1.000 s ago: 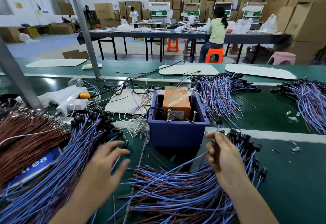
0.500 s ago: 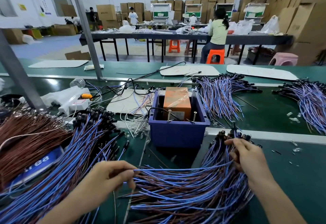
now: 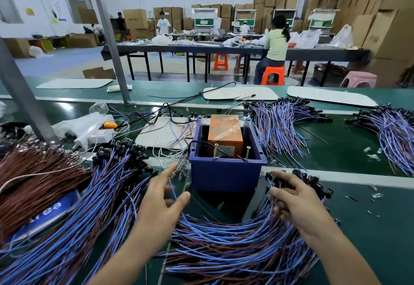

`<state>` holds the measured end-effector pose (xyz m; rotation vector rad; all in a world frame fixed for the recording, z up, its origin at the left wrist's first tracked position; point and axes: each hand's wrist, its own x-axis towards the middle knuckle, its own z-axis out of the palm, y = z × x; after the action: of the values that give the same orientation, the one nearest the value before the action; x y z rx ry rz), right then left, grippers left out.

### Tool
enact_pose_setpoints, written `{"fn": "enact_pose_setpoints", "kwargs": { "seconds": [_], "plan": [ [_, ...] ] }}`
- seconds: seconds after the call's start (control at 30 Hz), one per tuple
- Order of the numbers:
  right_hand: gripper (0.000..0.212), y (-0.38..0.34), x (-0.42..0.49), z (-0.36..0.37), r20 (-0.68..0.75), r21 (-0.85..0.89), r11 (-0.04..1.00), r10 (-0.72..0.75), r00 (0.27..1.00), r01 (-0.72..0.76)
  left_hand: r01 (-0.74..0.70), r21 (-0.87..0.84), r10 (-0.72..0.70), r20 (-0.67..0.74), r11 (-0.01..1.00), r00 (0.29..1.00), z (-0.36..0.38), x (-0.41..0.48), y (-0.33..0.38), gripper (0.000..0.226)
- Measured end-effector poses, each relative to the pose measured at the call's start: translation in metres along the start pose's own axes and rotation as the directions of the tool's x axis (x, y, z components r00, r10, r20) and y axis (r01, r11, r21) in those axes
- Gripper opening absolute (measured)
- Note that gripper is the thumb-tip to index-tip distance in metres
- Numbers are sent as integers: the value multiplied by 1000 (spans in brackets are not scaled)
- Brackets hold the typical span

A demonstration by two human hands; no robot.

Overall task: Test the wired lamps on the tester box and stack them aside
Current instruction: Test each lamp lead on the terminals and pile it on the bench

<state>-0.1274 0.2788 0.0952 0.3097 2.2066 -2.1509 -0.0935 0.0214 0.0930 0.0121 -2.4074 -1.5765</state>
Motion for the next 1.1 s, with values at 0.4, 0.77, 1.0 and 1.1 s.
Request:
{"fn": "enact_pose_setpoints", "kwargs": {
  "seconds": [0.4, 0.77, 1.0, 1.1],
  "plan": [
    [18, -26, -13, 27, 11, 535, 845, -22, 1000, 13, -186, 562, 18, 291, 806, 957, 102, -27, 54, 33],
    [18, -18, -25, 24, -35, 388, 917, -82, 996, 89, 331, -512, -96, 432, 793, 897, 83, -12, 19, 70],
    [20, -8, -20, 19, -81, 323, 942, -66, 995, 89, 506, -590, -208, 499, 629, 841, 71, -15, 35, 82],
    [22, -1, -18, 15, -96, 285, 955, -52, 994, 77, 484, -709, -246, 419, 513, 874, 63, -13, 34, 50]
  ]
}}
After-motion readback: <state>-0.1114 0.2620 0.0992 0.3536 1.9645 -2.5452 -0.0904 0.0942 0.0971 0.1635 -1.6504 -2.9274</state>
